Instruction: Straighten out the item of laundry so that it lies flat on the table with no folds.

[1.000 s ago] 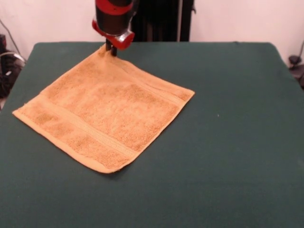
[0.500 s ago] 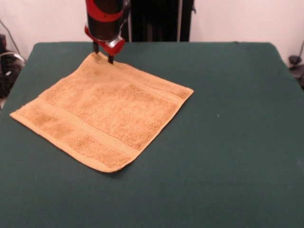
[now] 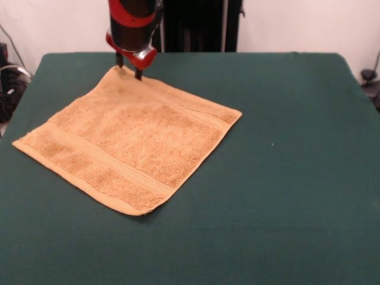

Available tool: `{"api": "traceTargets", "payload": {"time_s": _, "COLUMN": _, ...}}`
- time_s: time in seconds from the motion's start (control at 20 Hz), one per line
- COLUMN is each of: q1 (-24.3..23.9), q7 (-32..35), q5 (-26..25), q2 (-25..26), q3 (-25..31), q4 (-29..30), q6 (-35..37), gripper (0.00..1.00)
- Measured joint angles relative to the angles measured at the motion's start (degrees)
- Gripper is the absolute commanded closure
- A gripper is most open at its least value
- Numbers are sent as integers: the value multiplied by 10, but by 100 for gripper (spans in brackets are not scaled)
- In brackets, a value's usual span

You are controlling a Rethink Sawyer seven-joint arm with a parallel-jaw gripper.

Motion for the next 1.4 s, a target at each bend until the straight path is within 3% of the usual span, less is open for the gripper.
{"api": "traceTargets", "payload": {"time_s": 0.45, "q1": -4, "q7": 0, "q5": -42, "q2": -35, "q3": 14, "q4": 0, "q6": 6, "gripper": 0}}
{"api": "traceTargets", "payload": {"time_s": 0.95, "q1": 18, "q7": 0, "q5": -44, "q2": -158, "q3": 16, "q4": -3, "q6": 130, "gripper": 0}}
{"api": "traceTargets", "payload": {"time_s": 1.4, "q1": 12, "q7": 0, "q5": -47, "q2": -195, "q3": 21, "q4": -3, "q6": 131, "gripper": 0}}
